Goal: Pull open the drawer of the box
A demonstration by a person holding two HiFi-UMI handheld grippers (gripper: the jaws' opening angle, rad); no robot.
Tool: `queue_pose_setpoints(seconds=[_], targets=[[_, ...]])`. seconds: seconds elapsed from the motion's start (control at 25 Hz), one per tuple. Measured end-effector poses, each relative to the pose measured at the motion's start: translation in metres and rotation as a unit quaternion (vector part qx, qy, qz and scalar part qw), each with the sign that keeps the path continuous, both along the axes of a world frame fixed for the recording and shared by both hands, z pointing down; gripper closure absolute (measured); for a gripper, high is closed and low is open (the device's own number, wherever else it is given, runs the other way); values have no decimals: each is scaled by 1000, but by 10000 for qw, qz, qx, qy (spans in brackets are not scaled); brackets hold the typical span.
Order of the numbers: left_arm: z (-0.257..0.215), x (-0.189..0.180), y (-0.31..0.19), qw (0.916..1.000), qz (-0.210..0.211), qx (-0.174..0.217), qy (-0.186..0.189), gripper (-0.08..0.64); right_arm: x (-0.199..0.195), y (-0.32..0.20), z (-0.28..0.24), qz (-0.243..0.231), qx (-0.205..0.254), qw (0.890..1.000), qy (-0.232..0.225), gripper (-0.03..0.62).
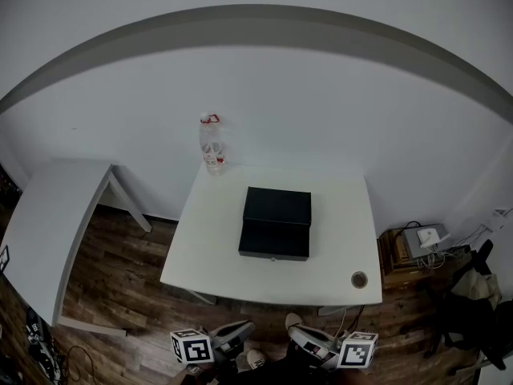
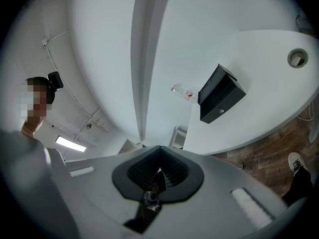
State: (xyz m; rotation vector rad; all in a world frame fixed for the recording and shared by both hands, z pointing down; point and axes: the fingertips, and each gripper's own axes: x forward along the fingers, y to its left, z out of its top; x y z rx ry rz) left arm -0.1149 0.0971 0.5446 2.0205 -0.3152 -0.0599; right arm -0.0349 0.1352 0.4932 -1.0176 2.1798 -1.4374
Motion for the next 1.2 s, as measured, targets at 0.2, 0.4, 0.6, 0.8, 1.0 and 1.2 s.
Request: queue_pose_setpoints(seconds=[0.2,0.4,0.6,0.8,1.0,1.2], targets=[[-1,1,8,10000,49,6,-22,560,-3,10,-1,-14,40,10000,-17,589],[-1,1,14,10000,25,12,49,560,-4,17,-2,-28,74,10000,-42,589],[-1,1,17,10000,15,11,3,560,-3,19,0,-14,65,10000,-64,589],[-1,2,18,10000,-7,14,39,560,-2,21,-3,17,69,9999,-97,589],[-4,3,20,10000,7,27,-20,560,-1,23,-4,14,83,9999,-91,589],[1,3,17,10000,-49,4,60,560,0,20,-5,21,104,9999,-97,589]])
